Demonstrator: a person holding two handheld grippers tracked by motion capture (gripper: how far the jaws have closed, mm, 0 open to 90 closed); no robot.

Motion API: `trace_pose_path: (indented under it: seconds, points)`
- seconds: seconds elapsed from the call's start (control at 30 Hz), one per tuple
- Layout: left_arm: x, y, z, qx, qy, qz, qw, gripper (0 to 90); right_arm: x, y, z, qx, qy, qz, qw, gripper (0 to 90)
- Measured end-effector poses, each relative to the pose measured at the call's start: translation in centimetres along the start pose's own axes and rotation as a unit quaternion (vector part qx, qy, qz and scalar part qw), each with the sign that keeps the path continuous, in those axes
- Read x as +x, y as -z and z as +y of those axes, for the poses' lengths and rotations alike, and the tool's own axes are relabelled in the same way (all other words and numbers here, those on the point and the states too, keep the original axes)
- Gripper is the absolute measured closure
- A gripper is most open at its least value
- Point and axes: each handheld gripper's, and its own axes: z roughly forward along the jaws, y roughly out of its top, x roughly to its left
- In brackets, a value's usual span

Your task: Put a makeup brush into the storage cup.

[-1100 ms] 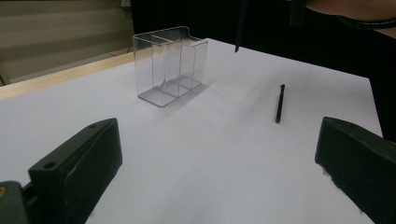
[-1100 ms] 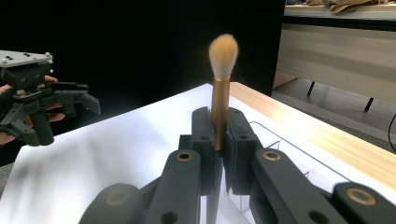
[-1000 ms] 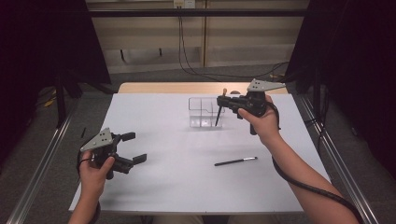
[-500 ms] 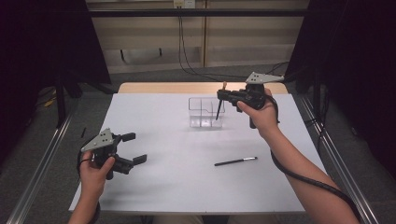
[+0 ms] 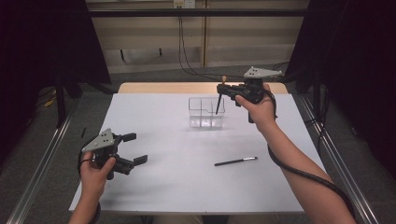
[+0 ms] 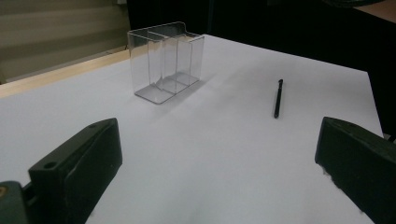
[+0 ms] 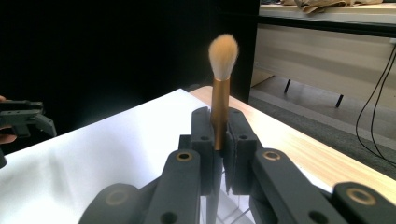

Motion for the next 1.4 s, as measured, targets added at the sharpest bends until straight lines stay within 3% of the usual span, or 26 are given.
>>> trace_pose_path:
  seconds: [0.17, 0.93, 1.4]
  points:
    - [0.0, 0.0, 0.0, 0.003, -0.003, 0.001, 1.0000, 0.7, -0.5, -0.2, 0.1, -0.005, -0.009, -0.005, 0.9999, 84.1]
    - [0.0, 0.0, -0.1, 0.004, -0.003, -0.001, 1.0000, 0.7, -1.5, -1.0, 1.5, 0.003, -0.004, -0.042, 0.9991, 84.1]
    - [0.0, 0.0, -0.1, 0.003, -0.002, -0.003, 1.0000, 0.7, -1.9, -1.5, 0.9, 0.011, -0.001, -0.053, 0.9986, 84.1]
